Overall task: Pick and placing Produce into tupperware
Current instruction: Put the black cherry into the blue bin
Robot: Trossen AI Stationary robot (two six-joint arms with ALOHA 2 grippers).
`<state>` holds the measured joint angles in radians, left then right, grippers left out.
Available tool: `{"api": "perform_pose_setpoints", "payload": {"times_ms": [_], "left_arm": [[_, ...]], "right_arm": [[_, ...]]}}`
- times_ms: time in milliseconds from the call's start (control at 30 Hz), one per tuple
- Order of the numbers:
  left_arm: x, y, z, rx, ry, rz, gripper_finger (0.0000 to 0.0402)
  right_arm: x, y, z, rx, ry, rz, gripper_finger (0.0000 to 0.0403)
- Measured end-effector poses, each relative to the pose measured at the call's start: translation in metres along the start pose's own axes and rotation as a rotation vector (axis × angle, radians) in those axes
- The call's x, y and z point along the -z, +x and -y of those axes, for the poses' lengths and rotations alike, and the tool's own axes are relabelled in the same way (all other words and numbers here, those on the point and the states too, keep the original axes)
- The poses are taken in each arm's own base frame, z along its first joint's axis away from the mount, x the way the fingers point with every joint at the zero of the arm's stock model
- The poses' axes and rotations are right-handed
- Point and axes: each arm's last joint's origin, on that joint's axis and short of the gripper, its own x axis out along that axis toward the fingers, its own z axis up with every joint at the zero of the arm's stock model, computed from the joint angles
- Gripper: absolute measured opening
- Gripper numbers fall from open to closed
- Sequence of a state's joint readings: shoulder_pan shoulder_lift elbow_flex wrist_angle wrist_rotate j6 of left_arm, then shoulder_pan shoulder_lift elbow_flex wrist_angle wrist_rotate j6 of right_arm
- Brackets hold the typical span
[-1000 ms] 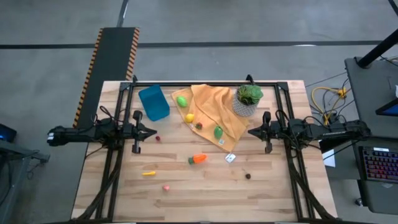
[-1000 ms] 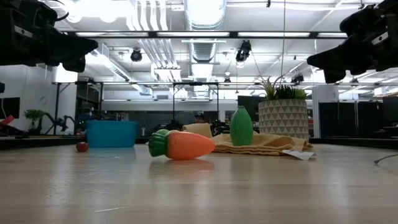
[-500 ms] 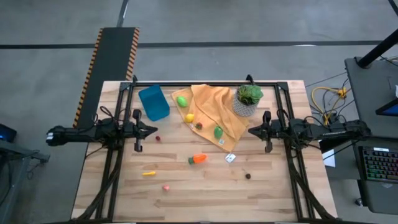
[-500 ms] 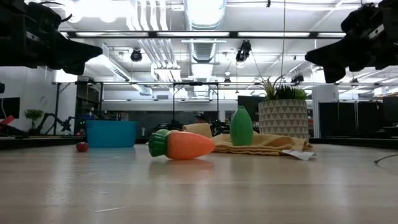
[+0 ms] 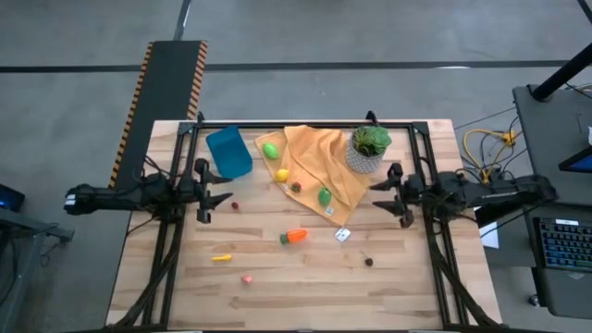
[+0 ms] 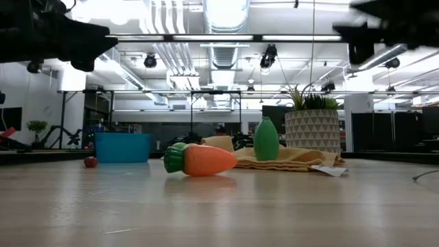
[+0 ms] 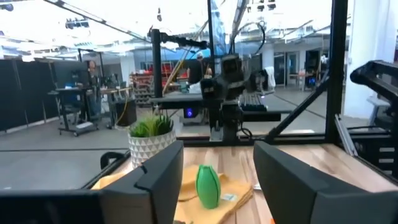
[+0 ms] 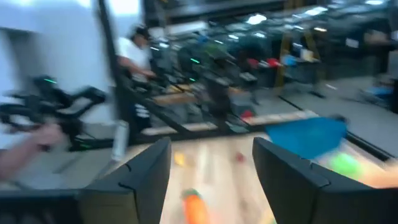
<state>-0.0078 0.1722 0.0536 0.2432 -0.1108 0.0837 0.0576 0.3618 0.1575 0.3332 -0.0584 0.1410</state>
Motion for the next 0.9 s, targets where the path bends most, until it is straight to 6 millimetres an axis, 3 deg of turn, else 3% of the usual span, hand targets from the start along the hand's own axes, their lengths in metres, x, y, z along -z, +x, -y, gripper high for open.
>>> {"api": "perform_pose_setpoints", "payload": {"times_ms": [133, 267, 600, 900], "left_arm": [[-0.002, 0.001, 0.000, -0.001, -0.003, 0.016, 0.0189], [-0.002, 0.003, 0.000, -0.001, -0.004, 0.016, 0.0189], [-0.001, 0.005, 0.000, -0.005, -0.001, 0.016, 0.0189], [0.004, 0.006, 0.001, -0.004, 0.003, -0.009, 0.0190]], "right_arm": [[-0.036, 0.011, -0.014, -0.201, -0.014, 0.021, 0.0221], [-0.058, 0.023, -0.028, -0.312, -0.016, -0.094, 0.0219], [-0.071, 0.059, -0.051, -0.029, 0.257, -0.702, 0.0219], [-0.070, 0.096, -0.079, 0.206, 0.453, -1.081, 0.0219]]}}
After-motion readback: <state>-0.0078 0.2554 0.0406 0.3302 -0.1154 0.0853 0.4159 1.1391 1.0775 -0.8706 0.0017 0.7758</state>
